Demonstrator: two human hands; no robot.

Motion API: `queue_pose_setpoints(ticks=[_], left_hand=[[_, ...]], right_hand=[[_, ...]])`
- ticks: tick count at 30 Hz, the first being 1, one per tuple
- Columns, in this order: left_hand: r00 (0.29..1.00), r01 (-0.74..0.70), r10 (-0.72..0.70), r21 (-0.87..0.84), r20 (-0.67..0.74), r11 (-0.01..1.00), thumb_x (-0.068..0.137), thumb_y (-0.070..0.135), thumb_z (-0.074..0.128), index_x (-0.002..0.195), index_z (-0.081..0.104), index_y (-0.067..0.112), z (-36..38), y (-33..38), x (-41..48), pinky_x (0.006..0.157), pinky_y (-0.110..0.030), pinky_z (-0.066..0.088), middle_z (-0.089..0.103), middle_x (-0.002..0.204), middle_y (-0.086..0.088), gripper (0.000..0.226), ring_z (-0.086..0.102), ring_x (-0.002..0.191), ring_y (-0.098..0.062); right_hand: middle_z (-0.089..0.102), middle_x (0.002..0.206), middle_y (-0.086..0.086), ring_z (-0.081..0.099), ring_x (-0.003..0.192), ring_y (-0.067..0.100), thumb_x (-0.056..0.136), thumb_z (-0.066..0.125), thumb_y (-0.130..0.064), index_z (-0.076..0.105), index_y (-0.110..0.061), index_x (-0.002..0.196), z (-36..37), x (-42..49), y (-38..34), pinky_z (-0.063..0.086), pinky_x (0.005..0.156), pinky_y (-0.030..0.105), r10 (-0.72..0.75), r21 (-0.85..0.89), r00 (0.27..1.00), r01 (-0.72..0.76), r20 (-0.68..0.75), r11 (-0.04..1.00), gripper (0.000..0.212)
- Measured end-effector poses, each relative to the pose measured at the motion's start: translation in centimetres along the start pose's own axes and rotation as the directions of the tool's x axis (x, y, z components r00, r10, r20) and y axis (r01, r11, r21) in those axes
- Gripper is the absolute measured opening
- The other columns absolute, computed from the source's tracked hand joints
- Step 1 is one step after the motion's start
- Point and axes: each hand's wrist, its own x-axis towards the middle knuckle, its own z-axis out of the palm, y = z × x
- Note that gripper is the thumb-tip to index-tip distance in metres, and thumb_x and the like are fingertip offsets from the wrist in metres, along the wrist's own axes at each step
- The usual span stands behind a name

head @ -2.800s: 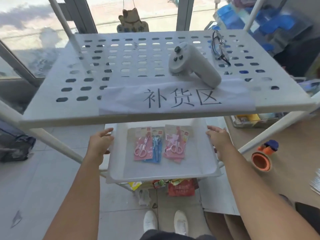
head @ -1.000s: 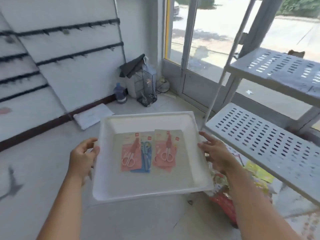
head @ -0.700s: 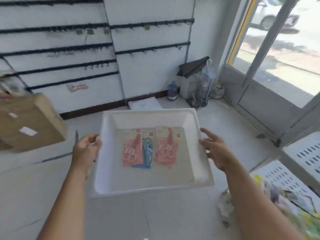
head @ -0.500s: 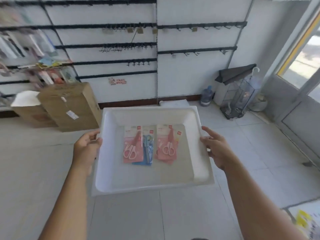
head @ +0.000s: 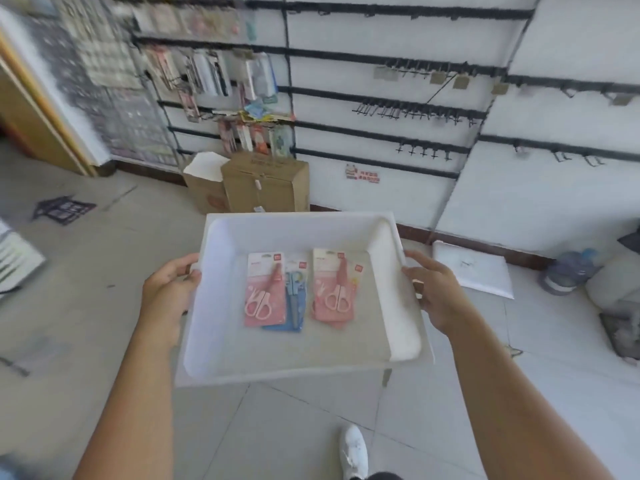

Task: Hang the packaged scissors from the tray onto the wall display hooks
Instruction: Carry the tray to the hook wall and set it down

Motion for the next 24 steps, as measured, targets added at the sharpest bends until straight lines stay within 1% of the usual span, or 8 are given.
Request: queue_pose_setpoints(ticks=[2, 5, 6, 10, 13, 17, 20, 24], left_hand=[[0.999, 0.006, -0.006, -0.003, -0.041, 1.000, 0.094, -0.001, 0.059, 0.118, 0.069, 0.013, 0.5, 1.1, 2.5, 0.073, -0.030, 0.048, 0.070, 0.112, -0.009, 0.029, 0.065, 0.093, -0.026], [0.994, -0.003, 0.002, -0.008, -0.111, 1.000, 0.095, -0.001, 0.058, 0.122, 0.068, 0.011, 1.2, 2.5, 6.8, 0.080, -0.034, 0.048, 0.069, 0.115, -0.012, 0.031, 0.064, 0.097, -0.025], [0.991, -0.003, 0.002, -0.008, -0.134, 1.000, 0.095, -0.001, 0.058, 0.123, 0.067, 0.010, 1.4, 2.9, 8.1, 0.079, -0.033, 0.048, 0.069, 0.114, -0.012, 0.032, 0.063, 0.097, -0.025], [0.975, 0.008, -0.008, 0.000, -0.224, 1.000, 0.096, 0.001, 0.057, 0.120, 0.067, 0.015, 1.5, 3.9, 13.1, 0.069, -0.027, 0.047, 0.067, 0.110, -0.006, 0.030, 0.063, 0.089, -0.021], [0.966, 0.033, -0.032, -0.001, -0.257, 0.999, 0.097, 0.005, 0.057, 0.123, 0.069, 0.017, 1.1, 3.8, 17.9, 0.066, -0.027, 0.045, 0.069, 0.111, -0.003, 0.031, 0.062, 0.091, -0.020], [0.963, 0.045, -0.043, 0.001, -0.265, 0.999, 0.097, 0.005, 0.057, 0.122, 0.070, 0.018, 0.3, 3.5, 25.5, 0.068, -0.027, 0.046, 0.071, 0.114, -0.004, 0.031, 0.063, 0.088, -0.017], [0.966, 0.048, -0.043, 0.012, -0.253, 0.999, 0.097, 0.006, 0.057, 0.117, 0.070, 0.023, -0.7, 4.2, 32.1, 0.068, -0.027, 0.046, 0.071, 0.116, -0.004, 0.030, 0.063, 0.088, -0.017], [0.971, 0.042, -0.025, 0.067, -0.236, 0.997, 0.097, 0.007, 0.057, 0.119, 0.070, 0.022, -1.9, 5.9, 41.4, 0.070, -0.028, 0.048, 0.070, 0.121, -0.007, 0.029, 0.065, 0.091, -0.020]], right_hand=[[0.068, 0.094, 0.008, 0.057, 0.078, 0.026, 0.094, 0.056, -0.005, 0.071, -0.026, 0.125, 1.5, 3.7, -2.2, 0.046, 0.065, 0.034, -0.010, -0.026, 0.999, 0.012, 0.047, 1.000, 0.040], [0.071, 0.099, 0.006, 0.062, 0.082, 0.027, 0.096, 0.055, -0.007, 0.071, -0.028, 0.121, 4.3, 9.4, -5.9, 0.051, 0.078, 0.042, -0.040, -0.068, 0.990, 0.050, 0.134, 0.996, 0.037], [0.072, 0.098, 0.004, 0.064, 0.082, 0.026, 0.097, 0.054, -0.006, 0.072, -0.028, 0.119, 5.2, 11.0, -7.0, 0.052, 0.080, 0.043, -0.050, -0.079, 0.987, 0.063, 0.155, 0.995, 0.036], [0.073, 0.106, 0.003, 0.064, 0.089, 0.027, 0.094, 0.054, -0.006, 0.071, -0.026, 0.121, 9.2, 17.5, -10.2, 0.052, 0.081, 0.042, -0.068, -0.111, 0.970, 0.095, 0.232, 0.989, 0.037], [0.072, 0.106, 0.002, 0.061, 0.091, 0.029, 0.093, 0.054, -0.006, 0.074, -0.030, 0.114, 12.8, 22.2, -11.5, 0.050, 0.084, 0.044, -0.060, -0.112, 0.961, 0.093, 0.269, 0.989, 0.037], [0.071, 0.104, -0.002, 0.060, 0.086, 0.025, 0.094, 0.053, -0.006, 0.078, -0.038, 0.096, 18.8, 27.9, -12.7, 0.050, 0.081, 0.041, -0.041, -0.124, 0.964, 0.076, 0.263, 0.989, 0.040], [0.071, 0.107, -0.001, 0.062, 0.084, 0.025, 0.095, 0.052, -0.005, 0.075, -0.034, 0.103, 23.7, 32.4, -13.7, 0.050, 0.074, 0.037, -0.022, -0.111, 0.969, 0.051, 0.246, 0.993, 0.037], [0.070, 0.105, 0.002, 0.062, 0.086, 0.025, 0.097, 0.052, -0.007, 0.073, -0.032, 0.109, 30.1, 37.9, -15.5, 0.050, 0.077, 0.038, 0.001, -0.108, 0.982, 0.020, 0.189, 0.994, 0.035]])
